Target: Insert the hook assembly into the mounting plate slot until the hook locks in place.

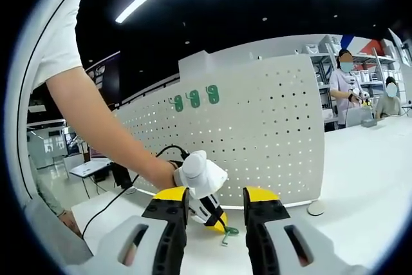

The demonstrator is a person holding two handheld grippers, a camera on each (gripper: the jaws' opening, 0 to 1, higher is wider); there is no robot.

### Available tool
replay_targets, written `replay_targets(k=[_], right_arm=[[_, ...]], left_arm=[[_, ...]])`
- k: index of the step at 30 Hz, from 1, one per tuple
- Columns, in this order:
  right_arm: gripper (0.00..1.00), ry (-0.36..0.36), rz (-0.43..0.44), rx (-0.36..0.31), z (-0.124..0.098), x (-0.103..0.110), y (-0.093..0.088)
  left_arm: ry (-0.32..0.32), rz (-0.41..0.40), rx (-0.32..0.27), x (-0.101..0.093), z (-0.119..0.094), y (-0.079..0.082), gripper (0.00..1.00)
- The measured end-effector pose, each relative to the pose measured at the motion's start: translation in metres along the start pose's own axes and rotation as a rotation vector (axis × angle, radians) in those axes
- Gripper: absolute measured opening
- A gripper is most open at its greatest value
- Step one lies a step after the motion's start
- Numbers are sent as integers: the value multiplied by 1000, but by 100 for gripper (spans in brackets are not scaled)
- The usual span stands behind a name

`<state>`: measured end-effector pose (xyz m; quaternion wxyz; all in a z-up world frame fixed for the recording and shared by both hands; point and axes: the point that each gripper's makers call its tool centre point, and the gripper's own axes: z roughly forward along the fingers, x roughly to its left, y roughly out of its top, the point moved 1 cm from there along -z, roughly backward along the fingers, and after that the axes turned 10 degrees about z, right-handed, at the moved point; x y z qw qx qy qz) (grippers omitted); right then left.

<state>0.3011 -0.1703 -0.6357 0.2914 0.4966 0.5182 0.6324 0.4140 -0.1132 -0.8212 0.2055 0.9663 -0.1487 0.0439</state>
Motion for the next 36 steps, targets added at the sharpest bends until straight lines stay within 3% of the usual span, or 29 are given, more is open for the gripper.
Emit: replay_targets(k=[5, 7, 16, 19, 20, 24, 27, 28, 30, 36], right_arm=[[32, 0, -3, 3, 0, 0, -1], [32, 0, 0, 2, 0, 0, 0], [32, 4, -5, 9, 0, 1, -2], [32, 3, -3, 9, 0, 0, -2], [32, 2, -4, 8, 0, -1, -2], [32, 7, 1, 5, 0, 0, -1], [32, 8, 2, 6, 0, 1, -2], [32, 9, 2, 5, 0, 1, -1], [32, 10, 0, 7, 0, 1, -2], [31, 8, -2, 6, 0, 1, -1]], left_arm=[[14, -48, -31, 2, 0, -1, 1], [28, -116, -70, 2, 1, 0, 1], [70, -172, -162, -2, -1, -1, 1], [92, -196, -238, 0, -5, 8, 1], [100, -195, -225, 0, -6, 6, 1], [119, -198, -361, -1, -14, 24, 1], [135, -192, -383, -3, -16, 29, 1], [138, -191, -440, -3, -19, 37, 1], [137, -200, -419, -6, -18, 36, 1], [147, -188, -435, -5, -20, 41, 1]])
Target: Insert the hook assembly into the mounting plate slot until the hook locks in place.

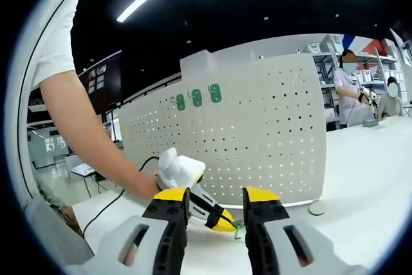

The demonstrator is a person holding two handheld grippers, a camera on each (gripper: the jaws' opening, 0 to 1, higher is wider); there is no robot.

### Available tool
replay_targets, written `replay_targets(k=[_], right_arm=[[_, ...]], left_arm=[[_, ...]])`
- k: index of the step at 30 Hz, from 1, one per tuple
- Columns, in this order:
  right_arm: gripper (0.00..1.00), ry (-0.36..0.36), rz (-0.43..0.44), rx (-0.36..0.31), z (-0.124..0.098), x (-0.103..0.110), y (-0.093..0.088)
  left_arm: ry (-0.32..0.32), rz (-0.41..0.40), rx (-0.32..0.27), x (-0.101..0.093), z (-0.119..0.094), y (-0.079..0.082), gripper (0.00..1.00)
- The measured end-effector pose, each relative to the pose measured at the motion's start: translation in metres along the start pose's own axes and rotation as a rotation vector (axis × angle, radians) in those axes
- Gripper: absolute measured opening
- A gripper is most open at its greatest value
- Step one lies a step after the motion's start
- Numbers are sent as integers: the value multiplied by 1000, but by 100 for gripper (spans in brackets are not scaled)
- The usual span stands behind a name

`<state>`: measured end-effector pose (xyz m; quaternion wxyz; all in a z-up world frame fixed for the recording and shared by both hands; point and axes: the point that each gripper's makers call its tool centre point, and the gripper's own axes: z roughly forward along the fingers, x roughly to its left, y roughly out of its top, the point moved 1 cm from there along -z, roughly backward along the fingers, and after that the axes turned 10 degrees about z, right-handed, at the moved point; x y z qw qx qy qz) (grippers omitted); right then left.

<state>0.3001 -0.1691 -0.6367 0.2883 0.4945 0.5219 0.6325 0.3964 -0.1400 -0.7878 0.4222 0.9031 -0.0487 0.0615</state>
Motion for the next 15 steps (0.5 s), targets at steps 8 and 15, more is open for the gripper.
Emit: replay_targets(k=[8, 15], right_arm=[[31, 6, 5, 1, 0, 2, 0], [31, 9, 7, -4, 0, 3, 2]], left_arm=[[19, -23, -46, 4, -8, 12, 1], [44, -31, -85, 9, -21, 21, 1]])
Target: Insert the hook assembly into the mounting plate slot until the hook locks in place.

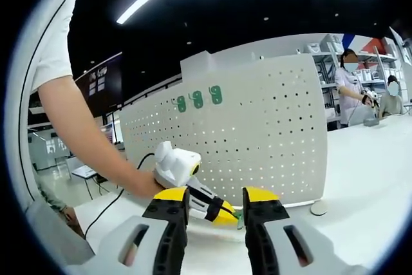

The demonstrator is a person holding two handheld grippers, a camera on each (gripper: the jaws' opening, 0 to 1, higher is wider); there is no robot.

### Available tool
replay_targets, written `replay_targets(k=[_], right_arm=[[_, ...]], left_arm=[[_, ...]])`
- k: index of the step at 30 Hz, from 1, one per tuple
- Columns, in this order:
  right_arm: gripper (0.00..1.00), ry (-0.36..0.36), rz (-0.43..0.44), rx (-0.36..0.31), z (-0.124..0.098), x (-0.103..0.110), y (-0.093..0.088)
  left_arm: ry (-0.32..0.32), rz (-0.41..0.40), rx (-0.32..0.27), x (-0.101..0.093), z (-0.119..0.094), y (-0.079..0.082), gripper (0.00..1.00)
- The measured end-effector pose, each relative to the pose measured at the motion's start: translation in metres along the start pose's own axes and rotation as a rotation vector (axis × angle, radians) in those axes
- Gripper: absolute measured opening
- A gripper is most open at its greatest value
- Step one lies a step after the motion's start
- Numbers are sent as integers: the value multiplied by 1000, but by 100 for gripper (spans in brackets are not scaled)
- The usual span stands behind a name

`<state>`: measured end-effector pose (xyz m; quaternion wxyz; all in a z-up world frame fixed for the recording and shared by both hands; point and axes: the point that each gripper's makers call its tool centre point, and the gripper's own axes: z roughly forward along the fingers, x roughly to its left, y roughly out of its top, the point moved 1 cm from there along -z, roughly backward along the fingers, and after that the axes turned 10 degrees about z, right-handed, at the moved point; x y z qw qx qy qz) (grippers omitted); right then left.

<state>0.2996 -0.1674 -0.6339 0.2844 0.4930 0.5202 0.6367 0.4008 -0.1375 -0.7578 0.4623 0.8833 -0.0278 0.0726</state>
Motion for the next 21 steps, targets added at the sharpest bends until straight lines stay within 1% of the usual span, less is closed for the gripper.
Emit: replay_targets(k=[2, 6, 11, 12, 15, 21], right_arm=[[31, 4, -1, 3, 0, 1, 0], [31, 11, -7, 7, 1, 3, -1], [31, 17, -5, 8, 1, 5, -1], [31, 18, -5, 9, 1, 5, -1], [31, 26, 1, 11, 2, 8, 0], [31, 34, -5, 8, 2, 11, 5]], left_arm=[[5, 13, -15, -1, -5, 6, 1], [53, 13, -57, 6, -18, 18, 1], [95, -4, -116, 9, -35, 33, 1], [102, -16, -138, 9, -39, 37, 1], [124, -19, -151, 11, -46, 37, 1], [158, -21, -178, 7, -62, 40, 1]])
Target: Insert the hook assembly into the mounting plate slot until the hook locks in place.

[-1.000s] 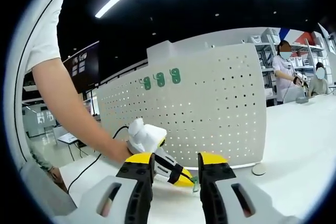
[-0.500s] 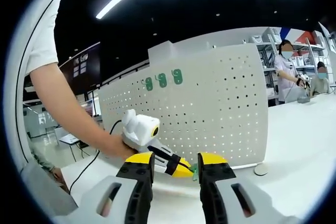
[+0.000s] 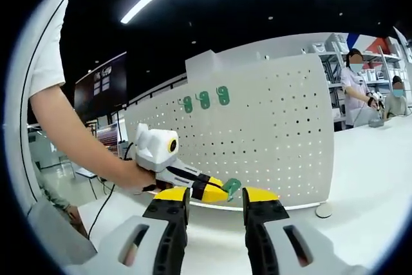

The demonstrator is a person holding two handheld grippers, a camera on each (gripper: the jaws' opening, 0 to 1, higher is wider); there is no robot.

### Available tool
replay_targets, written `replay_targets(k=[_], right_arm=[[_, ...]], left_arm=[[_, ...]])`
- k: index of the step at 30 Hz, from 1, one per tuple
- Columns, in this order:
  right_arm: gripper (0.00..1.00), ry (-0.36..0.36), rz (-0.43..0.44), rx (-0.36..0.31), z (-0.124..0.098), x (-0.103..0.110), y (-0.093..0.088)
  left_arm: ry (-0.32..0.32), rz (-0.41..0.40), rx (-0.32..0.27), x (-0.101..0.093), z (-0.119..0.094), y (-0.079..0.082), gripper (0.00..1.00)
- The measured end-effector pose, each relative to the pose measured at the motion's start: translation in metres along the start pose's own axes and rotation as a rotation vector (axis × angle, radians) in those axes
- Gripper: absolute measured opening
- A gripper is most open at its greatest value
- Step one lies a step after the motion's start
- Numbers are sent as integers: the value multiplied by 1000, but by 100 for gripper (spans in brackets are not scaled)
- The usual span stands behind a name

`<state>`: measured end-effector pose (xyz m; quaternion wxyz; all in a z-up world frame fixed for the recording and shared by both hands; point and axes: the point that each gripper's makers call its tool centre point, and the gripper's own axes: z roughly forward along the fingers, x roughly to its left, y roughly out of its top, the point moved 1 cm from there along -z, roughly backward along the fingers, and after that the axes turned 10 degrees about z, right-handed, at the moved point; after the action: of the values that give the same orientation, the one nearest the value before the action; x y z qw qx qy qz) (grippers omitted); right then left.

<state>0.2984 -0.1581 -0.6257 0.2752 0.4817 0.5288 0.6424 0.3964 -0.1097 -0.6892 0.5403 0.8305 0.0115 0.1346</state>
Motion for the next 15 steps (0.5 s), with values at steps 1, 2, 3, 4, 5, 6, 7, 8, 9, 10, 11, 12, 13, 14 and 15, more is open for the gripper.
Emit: replay_targets(k=[1, 2, 3, 4, 5, 6, 7, 8, 9, 10, 11, 12, 13, 14, 15], right_arm=[[31, -1, 4, -3, 0, 0, 1], [31, 0, 6, -5, 0, 1, 2], [31, 0, 5, -6, -1, 2, 3], [31, 1, 5, -7, 0, 3, 3], [31, 4, 6, -7, 0, 5, 4], [31, 6, 7, -8, 0, 7, 4], [31, 9, 9, -8, 1, 9, 5], [31, 10, 8, -8, 1, 10, 5], [31, 16, 6, -11, 2, 13, 6], [31, 19, 7, -12, 2, 15, 7], [31, 21, 8, -12, 2, 16, 8], [31, 25, 4, -13, 3, 18, 9], [31, 28, 1, -14, 3, 20, 10], [31, 32, 3, -15, 3, 21, 11], [31, 35, 6, -17, 4, 22, 12]], left_arm=[[4, 1, -5, 0, -2, 2, 1], [12, 1, -15, 0, -6, 5, 1], [21, 0, -22, 0, -9, 8, 1], [40, -13, -36, 2, -11, 11, 1], [45, -30, -47, 1, -13, 13, 1], [45, -17, -45, -1, -15, 13, 1], [50, -16, -47, -1, -16, 14, 1], [52, -23, -51, -1, -18, 15, 1], [59, -21, -57, -1, -20, 18, 1], [63, -23, -64, -1, -21, 20, 1], [67, -24, -69, -1, -22, 22, 1], [73, -21, -76, -1, -24, 25, 1], [81, -22, -87, 0, -27, 28, 1], [87, -25, -96, 1, -28, 31, 1], [95, -29, -109, 2, -31, 35, 1]])
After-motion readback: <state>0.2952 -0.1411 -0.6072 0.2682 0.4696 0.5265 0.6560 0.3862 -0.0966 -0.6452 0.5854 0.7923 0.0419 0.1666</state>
